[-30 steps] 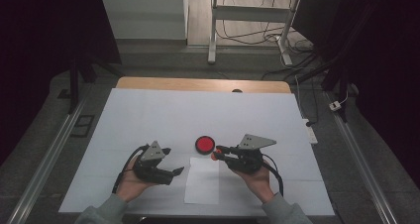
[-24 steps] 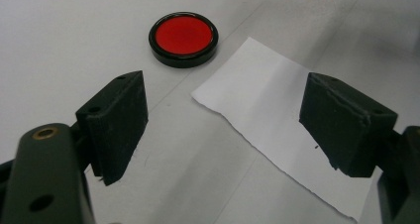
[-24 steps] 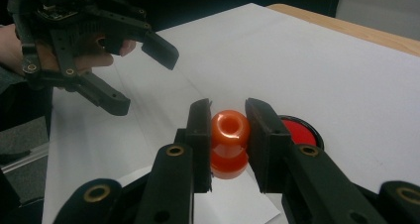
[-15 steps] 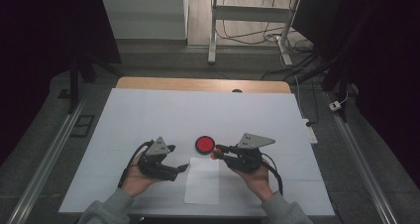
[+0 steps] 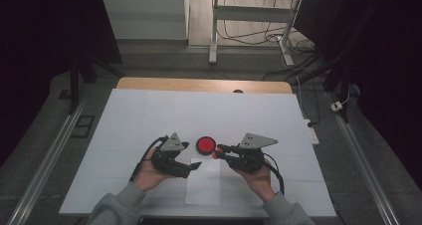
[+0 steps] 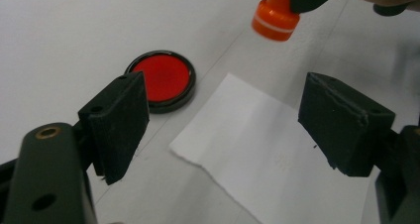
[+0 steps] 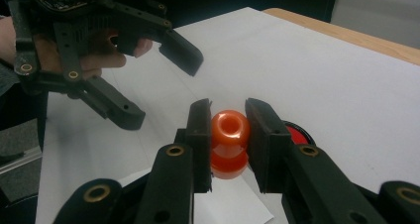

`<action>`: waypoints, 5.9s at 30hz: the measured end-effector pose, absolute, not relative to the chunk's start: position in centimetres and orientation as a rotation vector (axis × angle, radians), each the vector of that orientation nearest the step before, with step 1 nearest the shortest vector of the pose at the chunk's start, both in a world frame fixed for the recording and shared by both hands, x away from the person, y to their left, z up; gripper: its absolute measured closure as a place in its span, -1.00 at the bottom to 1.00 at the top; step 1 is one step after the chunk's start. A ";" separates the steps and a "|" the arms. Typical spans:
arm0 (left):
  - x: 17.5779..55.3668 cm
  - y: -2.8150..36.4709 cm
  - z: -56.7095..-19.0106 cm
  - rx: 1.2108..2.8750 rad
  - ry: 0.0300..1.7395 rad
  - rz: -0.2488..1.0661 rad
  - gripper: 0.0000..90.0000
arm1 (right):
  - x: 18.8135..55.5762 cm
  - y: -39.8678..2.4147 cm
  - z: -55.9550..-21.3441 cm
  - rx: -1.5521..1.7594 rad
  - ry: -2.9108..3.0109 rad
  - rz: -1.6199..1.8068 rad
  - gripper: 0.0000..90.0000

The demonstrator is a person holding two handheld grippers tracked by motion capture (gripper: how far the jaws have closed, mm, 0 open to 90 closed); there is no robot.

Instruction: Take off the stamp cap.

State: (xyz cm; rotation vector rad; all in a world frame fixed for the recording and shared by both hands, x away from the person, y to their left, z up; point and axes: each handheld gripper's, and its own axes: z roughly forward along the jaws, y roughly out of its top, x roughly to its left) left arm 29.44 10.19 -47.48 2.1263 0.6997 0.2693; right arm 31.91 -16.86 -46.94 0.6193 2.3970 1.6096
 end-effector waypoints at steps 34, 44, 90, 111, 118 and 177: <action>29.7 6.9 -48.7 2.136 0.644 0.281 -0.34 | 31.8 -15.9 -47.7 0.595 2.423 1.606 0.59; 29.5 6.2 -49.0 2.151 0.619 0.342 -0.21 | 31.8 -15.8 -47.7 0.597 2.424 1.606 0.59; 29.5 5.2 -49.8 2.199 0.550 0.414 0.34 | 31.8 -15.6 -47.9 0.591 2.428 1.613 0.59; 29.5 5.1 -49.9 2.211 0.522 0.432 0.44 | 31.9 -15.5 -48.1 0.597 2.434 1.617 0.59; 29.5 5.2 -50.0 2.213 0.520 0.424 0.44 | 31.8 -15.4 -48.1 0.589 2.430 1.601 0.60; 29.8 6.5 -50.0 2.197 0.585 0.394 0.45 | 32.0 -17.9 -46.5 0.673 2.285 1.687 0.61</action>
